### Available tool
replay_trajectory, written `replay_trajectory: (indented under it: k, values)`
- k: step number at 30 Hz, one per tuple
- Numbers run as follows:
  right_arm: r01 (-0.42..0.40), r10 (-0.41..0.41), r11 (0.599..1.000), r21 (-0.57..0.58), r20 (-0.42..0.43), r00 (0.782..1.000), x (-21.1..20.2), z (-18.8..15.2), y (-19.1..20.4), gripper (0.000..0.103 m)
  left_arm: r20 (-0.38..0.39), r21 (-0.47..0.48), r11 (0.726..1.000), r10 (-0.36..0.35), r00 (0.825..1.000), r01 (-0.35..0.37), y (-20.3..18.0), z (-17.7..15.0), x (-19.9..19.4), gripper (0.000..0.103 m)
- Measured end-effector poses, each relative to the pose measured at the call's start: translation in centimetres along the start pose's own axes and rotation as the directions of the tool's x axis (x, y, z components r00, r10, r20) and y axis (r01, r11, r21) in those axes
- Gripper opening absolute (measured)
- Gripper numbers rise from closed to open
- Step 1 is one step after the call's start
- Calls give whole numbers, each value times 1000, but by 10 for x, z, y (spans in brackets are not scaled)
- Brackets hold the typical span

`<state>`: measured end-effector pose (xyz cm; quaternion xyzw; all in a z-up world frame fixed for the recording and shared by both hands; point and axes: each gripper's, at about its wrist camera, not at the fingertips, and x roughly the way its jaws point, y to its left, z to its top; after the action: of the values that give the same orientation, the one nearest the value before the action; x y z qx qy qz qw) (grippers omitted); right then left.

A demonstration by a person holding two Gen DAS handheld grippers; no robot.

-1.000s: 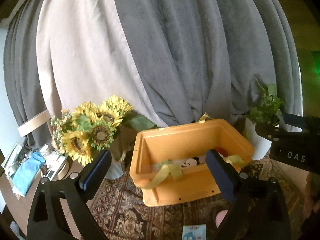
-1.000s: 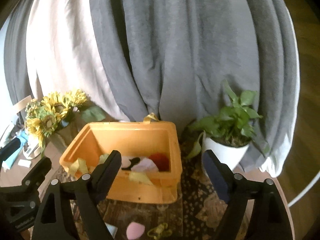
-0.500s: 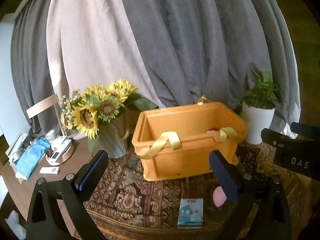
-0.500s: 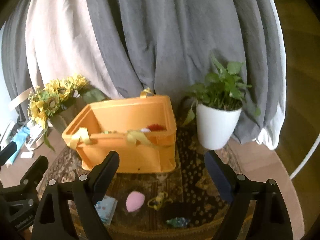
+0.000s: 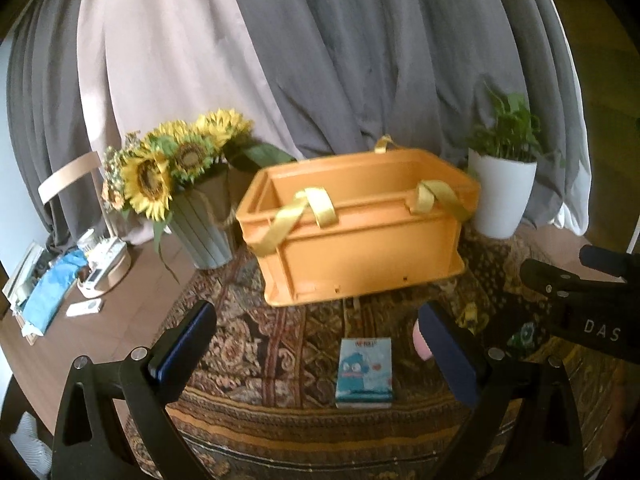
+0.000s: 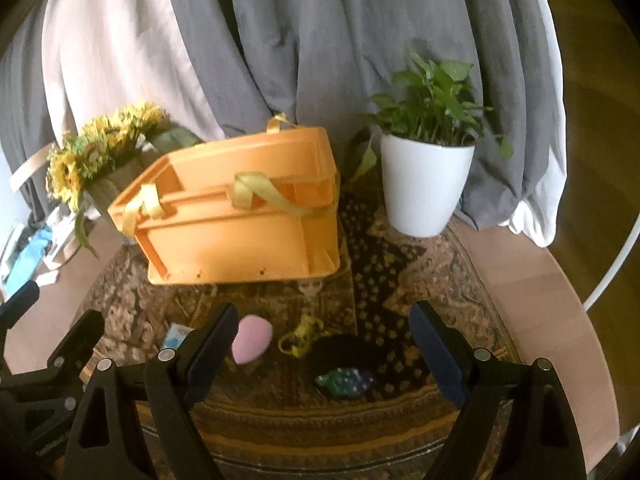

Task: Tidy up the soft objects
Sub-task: 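Withdraw both tools from the crate and lower them over the rug items, then grasp the blue tissue pack with the left gripper while the right gripper grasps the dark green ball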

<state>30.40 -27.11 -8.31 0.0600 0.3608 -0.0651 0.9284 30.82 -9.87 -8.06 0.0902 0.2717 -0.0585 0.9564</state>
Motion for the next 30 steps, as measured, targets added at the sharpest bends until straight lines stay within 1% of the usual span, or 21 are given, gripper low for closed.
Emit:
replay_trajectory:
  k: [7, 16, 22, 30]
  values:
    - [7, -7, 1000, 1, -56, 998, 15, -19, -7, 88, -56, 27, 1000, -5, 998, 6, -11, -20, 11, 103]
    - [15, -17, 1000, -15, -124, 992, 35, -44, -12, 88, -143, 52, 998, -12, 990, 20, -21, -48, 29, 103]
    - [25, -28, 999, -20, -143, 989, 47, -53, -14, 88, -179, 60, 998, -13, 984, 24, -27, -62, 44, 103]
    - [27, -32, 999, -27, -170, 985, 70, -54, -12, 88, -196, 61, 998, -21, 980, 34, -30, -70, 68, 103]
